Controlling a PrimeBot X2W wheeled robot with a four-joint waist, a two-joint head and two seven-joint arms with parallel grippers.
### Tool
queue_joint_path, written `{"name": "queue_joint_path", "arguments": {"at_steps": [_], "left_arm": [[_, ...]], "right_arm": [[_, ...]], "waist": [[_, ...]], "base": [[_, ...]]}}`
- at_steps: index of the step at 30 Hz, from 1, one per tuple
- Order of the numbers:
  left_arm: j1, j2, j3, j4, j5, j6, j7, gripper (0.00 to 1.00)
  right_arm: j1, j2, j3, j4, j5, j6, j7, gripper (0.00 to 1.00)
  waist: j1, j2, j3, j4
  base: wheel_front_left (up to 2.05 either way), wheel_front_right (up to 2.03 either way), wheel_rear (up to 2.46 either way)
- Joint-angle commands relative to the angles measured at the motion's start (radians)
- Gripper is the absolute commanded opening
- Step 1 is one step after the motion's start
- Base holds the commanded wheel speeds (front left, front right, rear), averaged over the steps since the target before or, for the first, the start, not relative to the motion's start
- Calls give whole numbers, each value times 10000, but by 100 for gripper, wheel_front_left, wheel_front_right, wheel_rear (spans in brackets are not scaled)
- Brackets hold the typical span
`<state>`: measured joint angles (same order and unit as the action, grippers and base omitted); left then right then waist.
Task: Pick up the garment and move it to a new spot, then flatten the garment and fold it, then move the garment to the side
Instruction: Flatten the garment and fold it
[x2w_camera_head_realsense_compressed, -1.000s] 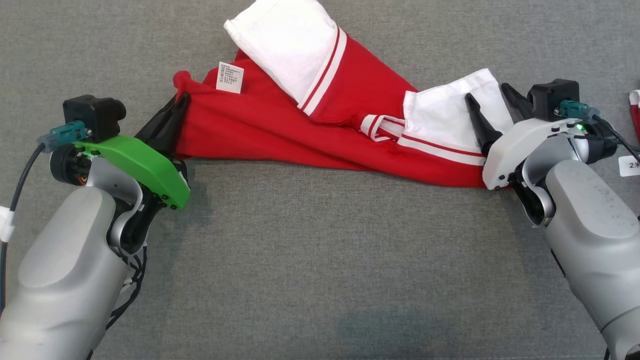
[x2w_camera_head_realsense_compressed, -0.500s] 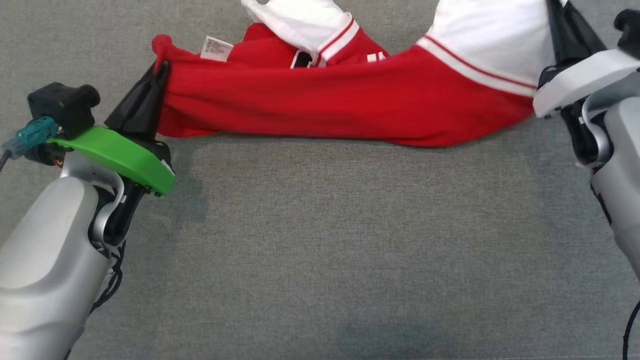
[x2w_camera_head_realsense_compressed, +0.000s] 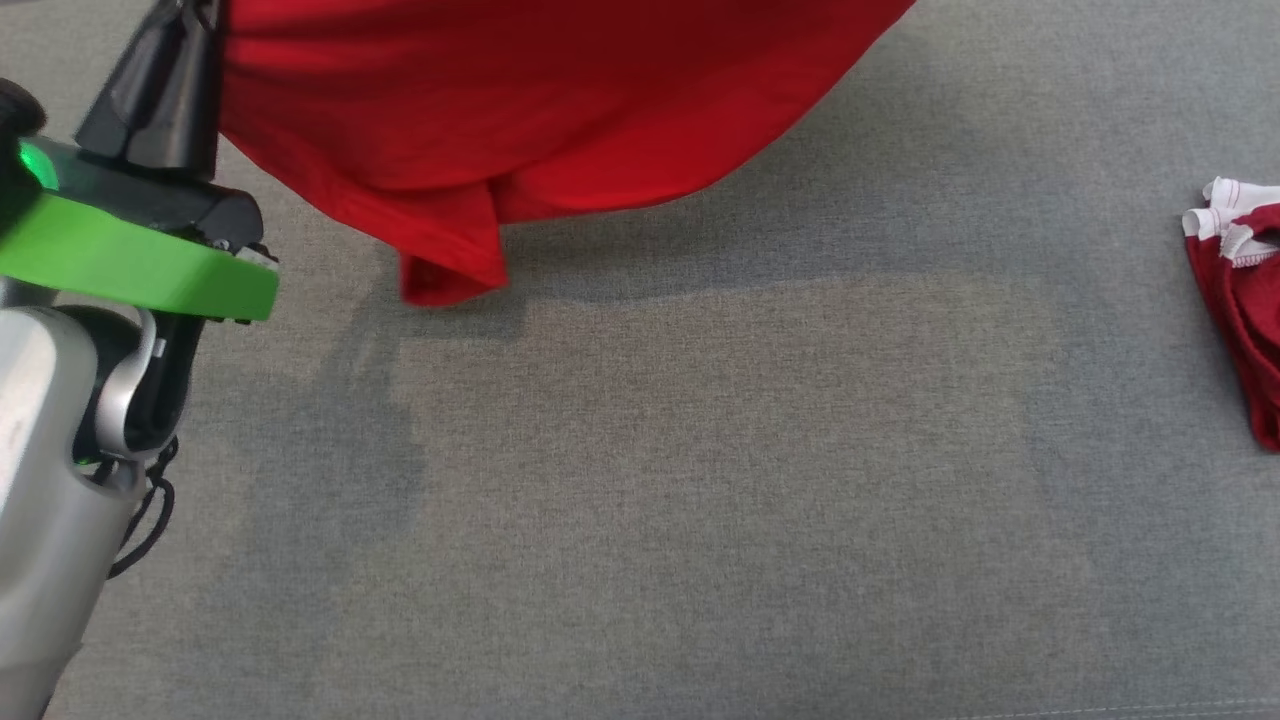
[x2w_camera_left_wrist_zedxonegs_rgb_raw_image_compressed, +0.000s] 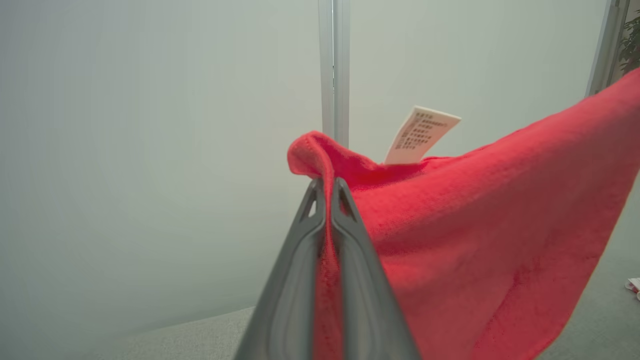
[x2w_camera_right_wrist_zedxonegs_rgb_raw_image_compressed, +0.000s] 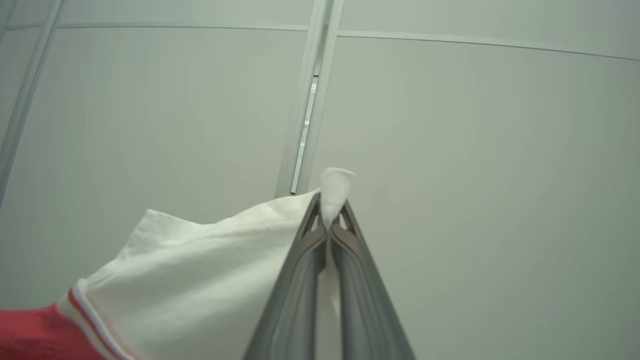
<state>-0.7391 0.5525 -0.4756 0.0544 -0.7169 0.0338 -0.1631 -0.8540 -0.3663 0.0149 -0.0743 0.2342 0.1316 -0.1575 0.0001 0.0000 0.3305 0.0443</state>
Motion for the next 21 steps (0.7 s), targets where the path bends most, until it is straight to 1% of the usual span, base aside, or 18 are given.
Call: {"name": "queue_joint_path", "arguments": {"at_steps": [1, 2, 3, 4, 7, 10, 12, 15, 17, 18, 21], "left_arm": [[-145, 157, 107, -235, 135, 133, -53, 0], [-163, 236, 212, -497, 163, 262, -89, 0], [-197, 385, 458, -1053, 237, 520, -155, 0], [-211, 488, 541, -1314, 326, 619, -166, 0], [-137, 656, 765, -1952, 419, 910, -166, 0], [56, 785, 843, -2309, 416, 1091, -47, 0], [111, 842, 835, -2370, 445, 1157, 22, 0], [-51, 764, 741, -2281, 538, 1166, 88, 0], [-382, 614, 607, -2058, 573, 1049, 114, 0], [-382, 614, 607, -2058, 573, 1049, 114, 0], [-1063, 153, 389, -1297, 395, 703, 42, 0]], "right_arm": [[125, 5, -185, -343, -115, -18, 182, 0], [145, 37, -346, -764, -199, -18, 395, 0], [179, 90, -636, -1574, -305, -18, 818, 0], [225, 105, -745, -1865, -318, -18, 1045, 0], [368, 161, -945, -2421, -268, -18, 1625, 0], [563, 237, -968, -2592, -132, -18, 2041, 0], [674, 272, -933, -2515, -36, -18, 2220, 0], [596, 409, -744, -2199, 198, -18, 2382, 0], [281, 517, -545, -1683, 411, -18, 2466, 0], [281, 517, -545, -1683, 411, -18, 2466, 0], [-437, 708, -248, -430, 795, -18, 2431, 0]], "waist": [[-1, 0, -137, -20], [-1, 0, -183, -18], [-1, 0, -267, -25], [-1, 0, -298, -34], [-1, 0, -376, -67], [-1, 0, -405, -101], [-1, 0, -386, -122], [-1, 0, -286, -139], [-1, 0, -181, -150], [-1, 0, -181, -150], [-1, 0, -30, -102]], "base": [[0, 0, 0], [0, 0, 0], [0, 0, 0], [0, 0, 0], [0, 0, 0], [0, 0, 0], [0, 0, 0], [0, 0, 0], [0, 0, 0], [0, 0, 0], [0, 0, 0]]}}
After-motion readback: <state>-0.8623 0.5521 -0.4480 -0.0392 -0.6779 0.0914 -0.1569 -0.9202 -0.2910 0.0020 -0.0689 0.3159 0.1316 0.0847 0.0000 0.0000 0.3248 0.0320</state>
